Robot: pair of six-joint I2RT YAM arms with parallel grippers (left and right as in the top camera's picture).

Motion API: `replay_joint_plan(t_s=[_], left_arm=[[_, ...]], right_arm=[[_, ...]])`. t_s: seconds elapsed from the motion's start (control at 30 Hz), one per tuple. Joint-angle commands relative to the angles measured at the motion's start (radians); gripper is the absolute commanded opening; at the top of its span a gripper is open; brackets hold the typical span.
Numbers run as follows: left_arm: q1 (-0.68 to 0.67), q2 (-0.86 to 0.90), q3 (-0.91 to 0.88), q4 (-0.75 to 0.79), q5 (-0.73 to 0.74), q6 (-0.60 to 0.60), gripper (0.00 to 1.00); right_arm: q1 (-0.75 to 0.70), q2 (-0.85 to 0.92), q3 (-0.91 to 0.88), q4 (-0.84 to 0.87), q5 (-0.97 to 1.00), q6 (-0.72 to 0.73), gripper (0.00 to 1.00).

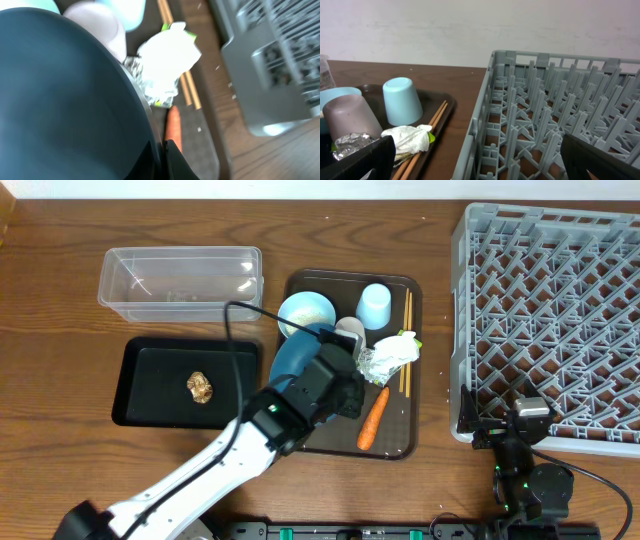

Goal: Sort waste into correct bins and load items into the dishwasher rack
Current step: 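Carry the blue plate back and set it on the brown tray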

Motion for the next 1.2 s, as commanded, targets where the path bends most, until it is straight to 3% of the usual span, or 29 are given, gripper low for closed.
replay_joint_plan(t_s=[0.0,0.47,0.53,0.67,1.17], left_arm=[[0.0,0.039,0.004,-0.001,-0.039,-0.002,0.06],[-0.005,0.085,0.004,-0.048,-0.031,-0.009,0.07],[-0.009,0.085,0.004,-0.051,-0.031,-0.009,0.29],[-0.009,0.084,0.004,-0.051,-0.031,-0.009,0.44],[-0.07,0.063,0.041,-0.09,0.07,0.008,0.45]], right_arm=[[-0.006,-0.006,-0.001,-0.004,0.006,0.011,0.99],[-0.006,-0.006,-0.001,-0.004,0.006,0.011,0.99],[-0.006,-0.006,-0.001,-0.004,0.006,0.011,0.99],[-0.006,-0.006,-0.001,-0.004,0.006,0.011,0.99],[-0.006,-0.006,-0.001,-0.005,0.006,0.011,0.99]])
